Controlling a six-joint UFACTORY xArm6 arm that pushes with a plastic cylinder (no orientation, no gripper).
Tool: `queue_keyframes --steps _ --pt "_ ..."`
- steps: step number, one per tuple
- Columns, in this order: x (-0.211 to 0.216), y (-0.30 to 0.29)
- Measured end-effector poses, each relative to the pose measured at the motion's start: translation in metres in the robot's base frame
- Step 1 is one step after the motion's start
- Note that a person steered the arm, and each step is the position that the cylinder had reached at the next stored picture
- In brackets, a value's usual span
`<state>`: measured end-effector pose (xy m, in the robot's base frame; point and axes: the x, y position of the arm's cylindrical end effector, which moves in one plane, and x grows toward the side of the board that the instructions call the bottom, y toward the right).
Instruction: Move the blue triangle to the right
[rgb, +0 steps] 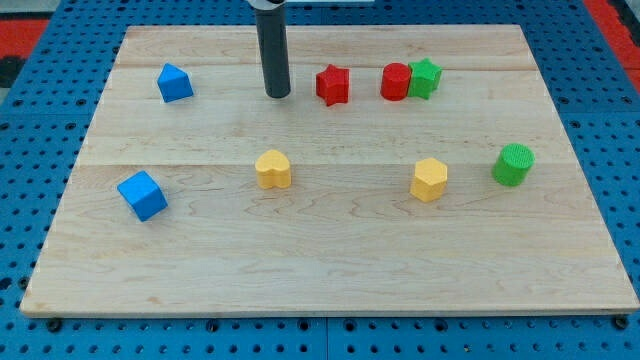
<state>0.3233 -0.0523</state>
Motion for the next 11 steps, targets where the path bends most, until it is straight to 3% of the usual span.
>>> queue_keyframes --steps 3,4,5,7,8,9,10,11 --pt "0.0 0.063" --pt "0.012 0.041" --pt "0.027 -0.03" --pt "0.04 -0.228" --pt "0.008 -0.252" --pt "-0.025 -0.206" --pt "-0.027 -0.099" --pt "-0.027 -0.067"
